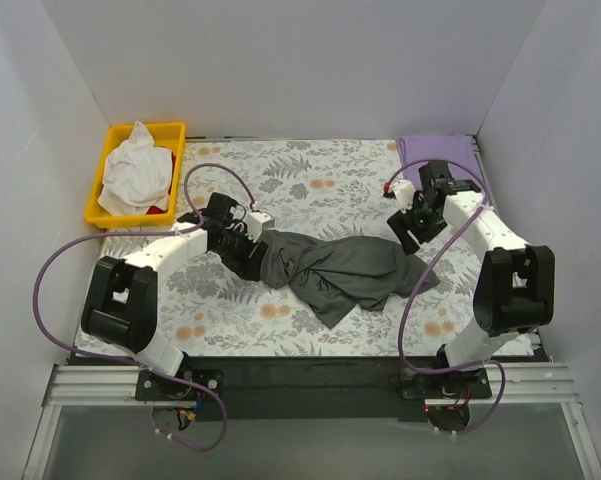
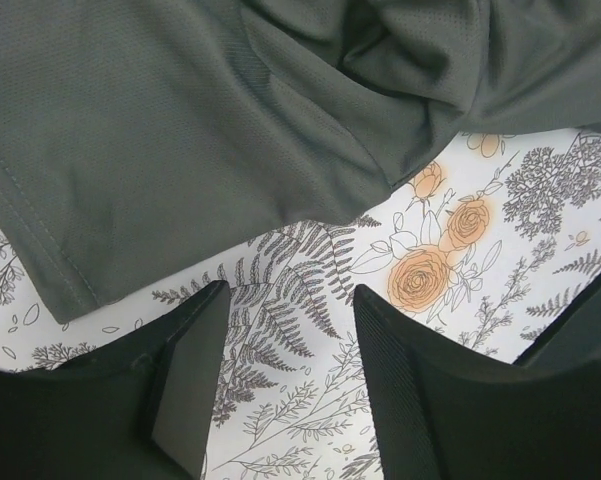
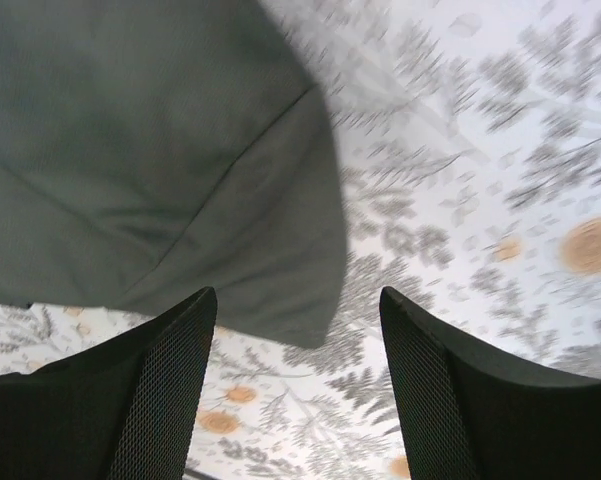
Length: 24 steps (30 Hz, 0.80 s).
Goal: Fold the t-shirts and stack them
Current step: Flatten the tshirt out
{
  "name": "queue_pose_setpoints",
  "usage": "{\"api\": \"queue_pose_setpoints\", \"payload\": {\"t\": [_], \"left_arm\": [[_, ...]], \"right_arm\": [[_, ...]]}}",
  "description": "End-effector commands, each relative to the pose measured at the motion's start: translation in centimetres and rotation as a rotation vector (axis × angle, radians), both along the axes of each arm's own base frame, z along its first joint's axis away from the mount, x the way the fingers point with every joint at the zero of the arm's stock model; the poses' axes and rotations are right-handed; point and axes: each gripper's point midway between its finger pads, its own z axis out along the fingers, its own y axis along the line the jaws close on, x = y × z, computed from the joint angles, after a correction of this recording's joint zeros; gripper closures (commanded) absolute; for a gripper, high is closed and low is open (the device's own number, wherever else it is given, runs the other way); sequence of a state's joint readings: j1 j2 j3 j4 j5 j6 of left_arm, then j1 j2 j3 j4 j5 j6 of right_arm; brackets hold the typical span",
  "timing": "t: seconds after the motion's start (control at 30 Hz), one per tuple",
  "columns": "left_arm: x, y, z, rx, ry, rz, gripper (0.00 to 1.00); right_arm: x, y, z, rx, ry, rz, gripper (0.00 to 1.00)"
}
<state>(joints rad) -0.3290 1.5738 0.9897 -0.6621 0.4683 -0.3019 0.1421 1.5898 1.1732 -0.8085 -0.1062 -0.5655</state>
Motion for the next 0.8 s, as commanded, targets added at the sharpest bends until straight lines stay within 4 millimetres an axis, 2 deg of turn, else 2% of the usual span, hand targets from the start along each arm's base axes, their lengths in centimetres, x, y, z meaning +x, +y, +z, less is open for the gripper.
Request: {"api": "queue_pose_setpoints", "payload": {"t": [0.0, 0.07, 0.13, 0.2, 0.27, 0.3, 0.37, 0.4, 0.43, 0.47, 0.53, 0.57, 0.6, 0.63, 0.67, 0.7, 0.73, 0.77], "left_arm": [[-0.5, 0.3, -0.2, 0.04, -0.046, -0.038, 0.46], [0.2, 0.8, -0.4, 0.075, -0.068, -0.018, 0.44], [0.9, 0.6, 0.1, 0.074, -0.077, 0.014, 0.44], [1.0, 0.1, 1.0, 0.034, -0.066, 0.039, 0.44], [1.2, -0.5, 2.4, -0.033, -0.032, 0.099, 0.44], [1.7, 0.1, 3.1, -0.067, -0.018, 0.141, 0.44], [1.9, 0.1, 4.9, -0.175, 0.048, 0.207, 0.44], [2.7, 1.3, 5.7, -0.234, 0.071, 0.266, 0.44], [3.3, 2.1, 6.3, -0.252, 0.081, 0.312, 0.44], [4.0, 3.6, 6.7, -0.272, 0.102, 0.395, 0.44], [4.6, 5.0, 7.0, -0.277, 0.109, 0.459, 0.44], [4.9, 5.6, 7.0, -0.266, 0.108, 0.487, 0.44], [5.7, 7.3, 7.3, -0.263, 0.103, 0.558, 0.44], [5.8, 8.1, 7.3, -0.252, 0.114, 0.596, 0.44], [6.4, 9.8, 7.6, -0.263, 0.113, 0.654, 0.44], [6.6, 10.5, 7.9, -0.276, 0.123, 0.69, 0.44], [6.5, 11.2, 8.1, -0.288, 0.142, 0.717, 0.44], [6.7, 12.7, 8.2, -0.298, 0.146, 0.764, 0.44]], "right_arm": [[5.1, 0.3, 2.3, -0.033, -0.12, 0.036, 0.27], [6.4, 0.3, 2.9, -0.048, -0.144, 0.05, 0.26], [7.0, 1.2, 3.3, -0.006, -0.144, 0.071, 0.26], [7.7, 3.8, 5.2, 0.08, -0.184, 0.118, 0.26], [7.2, 7.2, 6.5, 0.143, -0.206, 0.198, 0.26], [7.2, 8.7, 7.4, 0.169, -0.229, 0.233, 0.26], [6.5, 11.6, 8.9, 0.223, -0.263, 0.295, 0.26], [6.0, 14.3, 9.9, 0.251, -0.293, 0.346, 0.27], [5.7, 15.7, 10.3, 0.259, -0.308, 0.368, 0.27], [4.9, 18.5, 10.8, 0.28, -0.32, 0.416, 0.29], [4.2, 21.5, 11.2, 0.296, -0.33, 0.459, 0.3], [2.7, 24.1, 11.0, 0.303, -0.322, 0.516, 0.32], [2.5, 25.7, 10.0, 0.301, -0.301, 0.523, 0.33], [2.5, 27.3, 10.4, 0.296, -0.321, 0.536, 0.34], [1.2, 29.9, 10.3, 0.309, -0.326, 0.582, 0.36], [1.0, 31.4, 8.8, 0.298, -0.304, 0.592, 0.37], [1.0, 33.1, 9.5, 0.315, -0.329, 0.592, 0.37], [-0.1, 35.2, 9.4, 0.323, -0.334, 0.625, 0.37]]}}
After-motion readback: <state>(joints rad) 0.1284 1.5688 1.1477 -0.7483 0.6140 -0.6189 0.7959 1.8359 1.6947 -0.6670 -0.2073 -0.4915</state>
